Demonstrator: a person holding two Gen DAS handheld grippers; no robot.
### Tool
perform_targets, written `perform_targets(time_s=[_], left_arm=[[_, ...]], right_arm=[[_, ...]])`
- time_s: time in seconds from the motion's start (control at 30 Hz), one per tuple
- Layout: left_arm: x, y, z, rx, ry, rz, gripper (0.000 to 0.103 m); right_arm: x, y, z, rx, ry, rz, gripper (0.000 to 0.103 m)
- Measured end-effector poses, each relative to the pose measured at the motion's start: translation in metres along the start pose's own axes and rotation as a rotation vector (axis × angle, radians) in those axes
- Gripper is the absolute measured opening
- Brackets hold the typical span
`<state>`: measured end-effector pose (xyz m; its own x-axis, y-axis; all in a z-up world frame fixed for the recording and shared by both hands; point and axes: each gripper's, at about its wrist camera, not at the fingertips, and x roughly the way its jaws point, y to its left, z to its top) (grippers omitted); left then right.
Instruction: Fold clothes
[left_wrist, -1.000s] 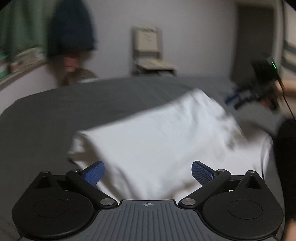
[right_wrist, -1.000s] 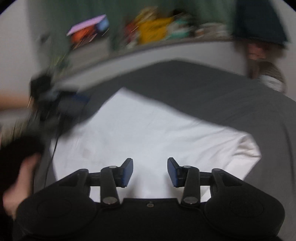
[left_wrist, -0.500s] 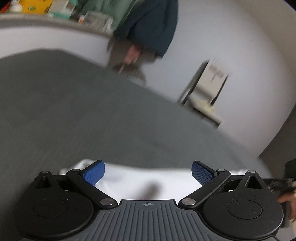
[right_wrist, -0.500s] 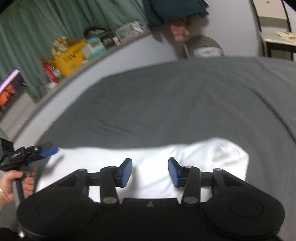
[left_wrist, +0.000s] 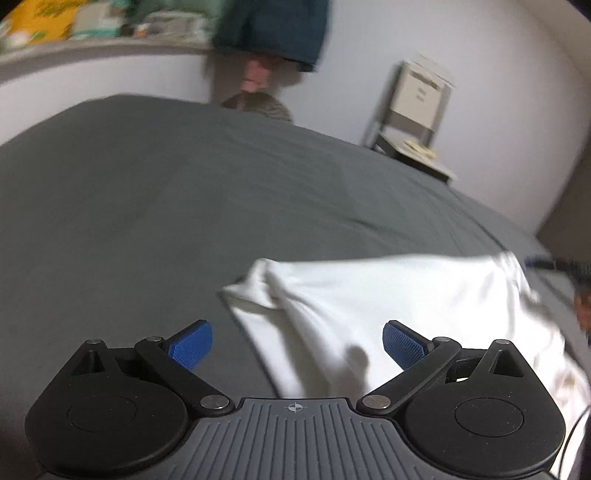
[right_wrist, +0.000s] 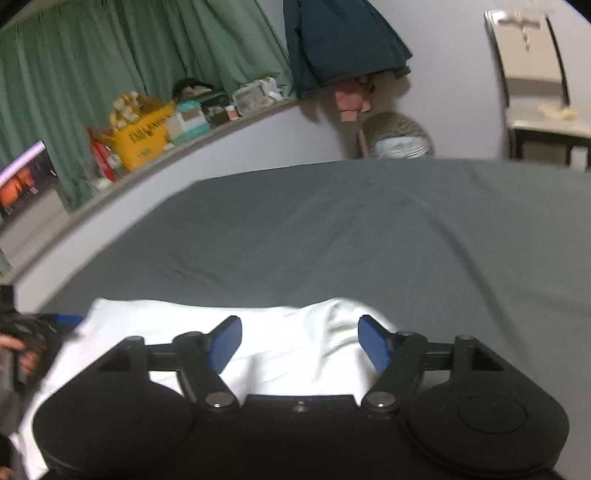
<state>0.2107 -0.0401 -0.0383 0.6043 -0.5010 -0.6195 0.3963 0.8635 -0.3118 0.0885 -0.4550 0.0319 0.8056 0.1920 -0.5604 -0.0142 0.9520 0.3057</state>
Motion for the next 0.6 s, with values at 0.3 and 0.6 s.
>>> perform_targets(time_s=[0.3,0.6], left_arm=[[0.044,0.024,0.022,-0.327,-0.005,-0.010,0.101],[0.080,-0.003,0.028,-0.179,0.073,-0.007,0.098]], right_arm=[[0.028,-0.044,0.020,0.143,0.198,0.007,0.069],[0.054,-0.068,0.029,0.231,0.268,0.190,0.071]])
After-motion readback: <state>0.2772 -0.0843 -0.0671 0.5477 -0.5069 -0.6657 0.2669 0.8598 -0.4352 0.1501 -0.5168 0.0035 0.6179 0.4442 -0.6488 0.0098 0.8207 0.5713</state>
